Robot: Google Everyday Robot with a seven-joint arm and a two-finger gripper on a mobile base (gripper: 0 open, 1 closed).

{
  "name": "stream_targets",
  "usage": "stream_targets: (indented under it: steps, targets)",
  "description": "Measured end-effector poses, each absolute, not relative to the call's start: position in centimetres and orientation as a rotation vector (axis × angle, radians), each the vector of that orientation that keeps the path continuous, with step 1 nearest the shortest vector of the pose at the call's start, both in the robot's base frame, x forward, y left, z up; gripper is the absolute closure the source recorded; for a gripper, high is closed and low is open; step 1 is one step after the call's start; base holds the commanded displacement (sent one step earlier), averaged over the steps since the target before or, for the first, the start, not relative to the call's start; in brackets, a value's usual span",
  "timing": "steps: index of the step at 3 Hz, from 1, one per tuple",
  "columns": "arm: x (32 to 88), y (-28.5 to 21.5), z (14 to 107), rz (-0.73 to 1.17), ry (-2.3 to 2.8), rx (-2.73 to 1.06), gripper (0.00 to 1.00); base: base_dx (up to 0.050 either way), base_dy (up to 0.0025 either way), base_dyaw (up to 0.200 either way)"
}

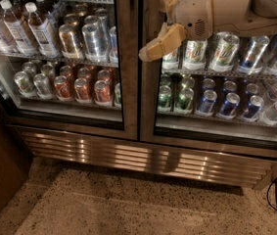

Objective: Open right fridge door

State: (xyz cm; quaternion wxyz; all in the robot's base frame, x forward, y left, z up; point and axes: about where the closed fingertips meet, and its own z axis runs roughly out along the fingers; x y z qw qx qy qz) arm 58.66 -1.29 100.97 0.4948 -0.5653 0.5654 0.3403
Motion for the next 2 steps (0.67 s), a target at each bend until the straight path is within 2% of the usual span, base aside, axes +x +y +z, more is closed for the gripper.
stream_targets:
  steps: [1, 2]
  targets:
    - [58.66, -1.29, 100.97, 0.825, 1.371, -1.370, 0.00, 0.000, -0.00007, 0.199]
    - [58.65, -1.30, 100.97, 0.825, 1.370, -1.370, 0.00, 0.000, 0.00000, 0.000]
